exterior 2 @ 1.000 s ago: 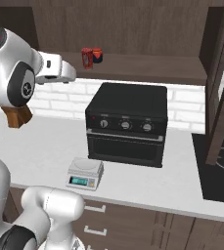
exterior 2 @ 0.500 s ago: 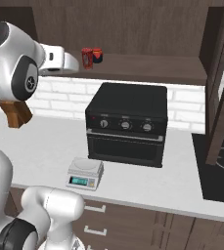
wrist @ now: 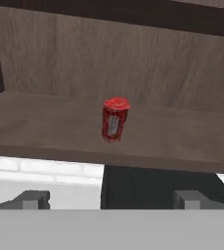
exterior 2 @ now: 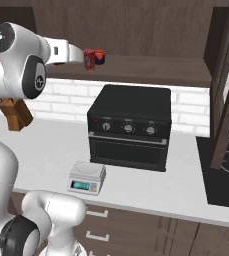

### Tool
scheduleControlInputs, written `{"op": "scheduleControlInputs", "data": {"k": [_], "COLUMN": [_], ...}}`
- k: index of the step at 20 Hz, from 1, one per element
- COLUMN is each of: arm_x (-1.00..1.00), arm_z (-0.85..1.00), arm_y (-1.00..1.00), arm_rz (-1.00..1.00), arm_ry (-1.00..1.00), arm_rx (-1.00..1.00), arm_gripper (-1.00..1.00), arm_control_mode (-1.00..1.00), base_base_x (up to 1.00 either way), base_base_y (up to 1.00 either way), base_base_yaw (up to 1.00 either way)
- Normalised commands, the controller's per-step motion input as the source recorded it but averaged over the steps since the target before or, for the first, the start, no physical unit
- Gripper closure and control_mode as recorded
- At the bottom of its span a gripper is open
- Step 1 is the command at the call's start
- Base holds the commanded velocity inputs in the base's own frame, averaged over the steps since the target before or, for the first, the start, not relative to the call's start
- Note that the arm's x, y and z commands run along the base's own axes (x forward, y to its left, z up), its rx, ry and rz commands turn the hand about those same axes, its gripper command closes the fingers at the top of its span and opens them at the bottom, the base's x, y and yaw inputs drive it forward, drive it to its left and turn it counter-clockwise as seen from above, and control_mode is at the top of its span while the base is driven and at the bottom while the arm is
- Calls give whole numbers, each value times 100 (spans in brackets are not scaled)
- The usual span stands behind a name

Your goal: Pick the yogurt and place it on the digital scale for weighing, and close the cabinet.

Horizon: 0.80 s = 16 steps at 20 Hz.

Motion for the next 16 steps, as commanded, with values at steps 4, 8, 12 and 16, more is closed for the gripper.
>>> {"op": "scheduleControlInputs", "data": {"k": [4, 8, 12, 16], "arm_x": [44, 33, 36, 39], "arm_z": [1, 0, -2, -5], "arm_y": [0, -5, -7, 0], "arm_rz": [0, 1, 0, 0], "arm_ry": [0, 0, 0, 0], "arm_rx": [4, 8, 1, 0], "arm_gripper": [-100, -100, -100, -100], "arm_control_mode": [-100, -100, -100, -100], "base_base_x": [0, 0, 0, 0], "base_base_y": [0, 0, 0, 0], "base_base_yaw": [0, 0, 0, 0]}}
